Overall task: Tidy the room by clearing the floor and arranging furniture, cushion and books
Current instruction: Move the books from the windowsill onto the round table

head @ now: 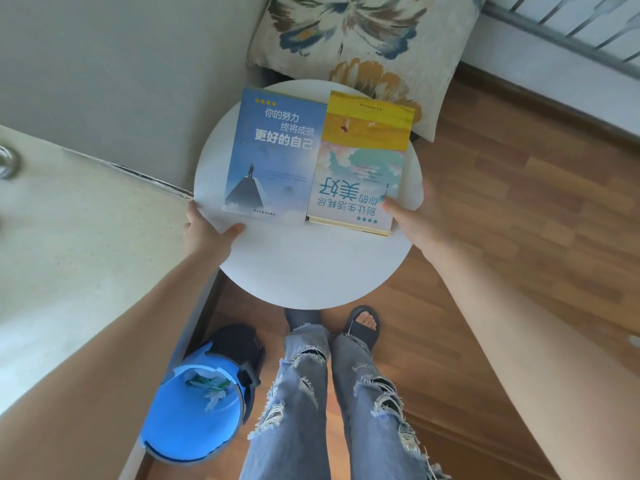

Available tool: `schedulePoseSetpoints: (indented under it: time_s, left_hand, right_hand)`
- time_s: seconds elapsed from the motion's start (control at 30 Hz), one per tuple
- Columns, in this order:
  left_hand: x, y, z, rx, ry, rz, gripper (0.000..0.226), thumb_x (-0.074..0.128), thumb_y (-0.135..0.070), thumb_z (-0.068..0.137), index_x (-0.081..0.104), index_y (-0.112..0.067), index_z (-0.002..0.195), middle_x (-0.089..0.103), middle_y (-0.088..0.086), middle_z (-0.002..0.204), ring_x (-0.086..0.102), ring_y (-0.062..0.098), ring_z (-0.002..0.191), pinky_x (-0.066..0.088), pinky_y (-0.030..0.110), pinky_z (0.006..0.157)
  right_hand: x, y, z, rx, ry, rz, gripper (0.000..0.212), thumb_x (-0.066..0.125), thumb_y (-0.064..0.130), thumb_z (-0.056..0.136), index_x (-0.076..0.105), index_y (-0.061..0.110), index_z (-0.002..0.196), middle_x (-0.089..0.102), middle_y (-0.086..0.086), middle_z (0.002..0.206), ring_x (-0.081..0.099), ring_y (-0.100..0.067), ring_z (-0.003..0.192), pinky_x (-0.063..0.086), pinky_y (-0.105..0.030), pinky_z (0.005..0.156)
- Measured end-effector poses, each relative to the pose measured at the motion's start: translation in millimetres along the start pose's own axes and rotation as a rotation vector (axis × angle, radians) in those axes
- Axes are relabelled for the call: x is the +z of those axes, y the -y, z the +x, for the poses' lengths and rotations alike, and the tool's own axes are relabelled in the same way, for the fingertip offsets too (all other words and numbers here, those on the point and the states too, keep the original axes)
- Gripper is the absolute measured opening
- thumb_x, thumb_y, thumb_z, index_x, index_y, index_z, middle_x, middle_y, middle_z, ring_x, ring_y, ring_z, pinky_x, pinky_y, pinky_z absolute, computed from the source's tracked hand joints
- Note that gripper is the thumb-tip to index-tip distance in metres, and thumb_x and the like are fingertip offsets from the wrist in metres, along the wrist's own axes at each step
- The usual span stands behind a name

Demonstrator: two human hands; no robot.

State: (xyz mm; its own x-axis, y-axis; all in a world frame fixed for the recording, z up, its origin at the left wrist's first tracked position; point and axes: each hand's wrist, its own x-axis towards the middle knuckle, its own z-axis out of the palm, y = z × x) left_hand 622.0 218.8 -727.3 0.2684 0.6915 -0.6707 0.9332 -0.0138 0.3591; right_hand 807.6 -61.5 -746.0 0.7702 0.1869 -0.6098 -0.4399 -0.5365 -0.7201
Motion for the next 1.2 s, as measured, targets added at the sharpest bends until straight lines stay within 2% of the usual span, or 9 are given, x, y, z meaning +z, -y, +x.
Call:
schedulePoseSetpoints:
  time_s: [0.43,0.57,0.67,0.8,0.87,0.93,1.0,1.13,1.2]
  left_hand:
    - [-1.5,-14.0,2.2,0.005,-0.008,0.035,0.091,0.068,-0.033,0.087,0.006,-0.019,0.151,0.03,0.018,0.146,0.046,0.038,0.122,0.039,0.045,0.096]
    - [4.7,-14.7,-8.0,-0.002,-0.018,0.103,0.091,0.064,-0.033,0.089,0.0,-0.013,0.152,0.025,0.018,0.148,0.041,0.038,0.128,0.038,0.045,0.099]
    - [10.0,-15.5,-19.3,0.009,0.014,0.211,0.091,0.061,-0.035,0.09,0.0,-0.01,0.152,0.011,0.017,0.154,0.025,0.037,0.139,0.033,0.047,0.106]
    - [9.9,-18.9,-45.1,0.127,0.045,0.31,0.082,0.056,-0.035,0.093,0.005,-0.01,0.153,-0.007,0.012,0.16,0.002,0.033,0.146,0.023,0.047,0.112]
    - [5.2,-23.0,-60.1,0.253,0.047,0.322,0.078,0.056,-0.033,0.093,0.011,-0.01,0.152,0.001,0.01,0.16,0.007,0.032,0.146,0.021,0.047,0.114]
    - [-0.1,-28.7,-72.8,0.377,0.051,0.321,0.071,0.056,-0.032,0.094,0.02,-0.01,0.15,0.014,0.01,0.158,0.02,0.031,0.144,0.025,0.046,0.114]
    - [-6.6,-35.8,-88.0,0.436,0.057,0.324,0.064,0.055,-0.032,0.094,0.028,-0.013,0.147,0.029,0.009,0.152,0.033,0.03,0.138,0.032,0.046,0.109]
    - [-22.2,-48.6,-118.1,0.515,0.047,0.373,0.056,0.055,-0.036,0.093,0.037,-0.015,0.142,0.046,0.006,0.142,0.046,0.028,0.127,0.041,0.045,0.1]
    - [-29.4,-55.1,-131.1,0.55,0.044,0.394,0.054,0.055,-0.036,0.093,0.04,-0.015,0.14,0.05,0.005,0.139,0.048,0.026,0.125,0.043,0.043,0.097]
  right_hand:
    - [9.3,1.6,2.5,0.01,-0.053,0.072,0.049,0.077,0.024,0.082,0.048,0.023,0.122,0.064,0.006,0.11,0.063,0.0,0.09,0.049,-0.01,0.052]
    - [13.2,10.1,-8.8,0.073,-0.076,-0.079,0.09,0.069,0.061,0.069,0.036,0.015,0.139,0.055,-0.002,0.131,0.06,-0.02,0.113,0.056,-0.037,0.085]
    - [13.3,15.3,-17.8,0.06,-0.046,-0.271,0.08,0.062,0.055,0.084,0.032,0.009,0.142,0.044,-0.009,0.14,0.051,-0.027,0.123,0.046,-0.036,0.087]
    - [8.4,22.5,-33.9,0.096,0.071,-0.555,0.085,0.053,0.053,0.093,0.014,0.011,0.155,0.013,-0.015,0.161,0.03,-0.034,0.142,0.037,-0.04,0.105]
    - [3.7,29.0,-43.1,0.03,0.102,-0.597,0.07,0.055,0.046,0.093,0.03,0.009,0.148,0.032,-0.016,0.153,0.041,-0.033,0.135,0.043,-0.039,0.097]
    - [-0.3,38.3,-52.9,-0.063,0.127,-0.605,0.047,0.056,0.033,0.094,0.045,0.013,0.136,0.051,-0.002,0.135,0.053,-0.022,0.119,0.044,-0.031,0.076]
    - [-4.8,47.9,-63.5,-0.086,0.162,-0.605,0.046,0.055,0.025,0.095,0.044,0.015,0.139,0.054,0.003,0.126,0.055,-0.018,0.109,0.04,-0.027,0.068]
    - [-8.0,73.7,-87.6,-0.133,0.235,-0.671,0.064,0.059,0.028,0.093,0.033,0.012,0.149,0.046,-0.007,0.144,0.047,-0.024,0.128,0.04,-0.029,0.09]
    - [-10.6,85.7,-98.0,-0.139,0.261,-0.7,0.066,0.061,0.029,0.092,0.032,0.012,0.149,0.045,-0.008,0.143,0.047,-0.025,0.128,0.04,-0.029,0.091]
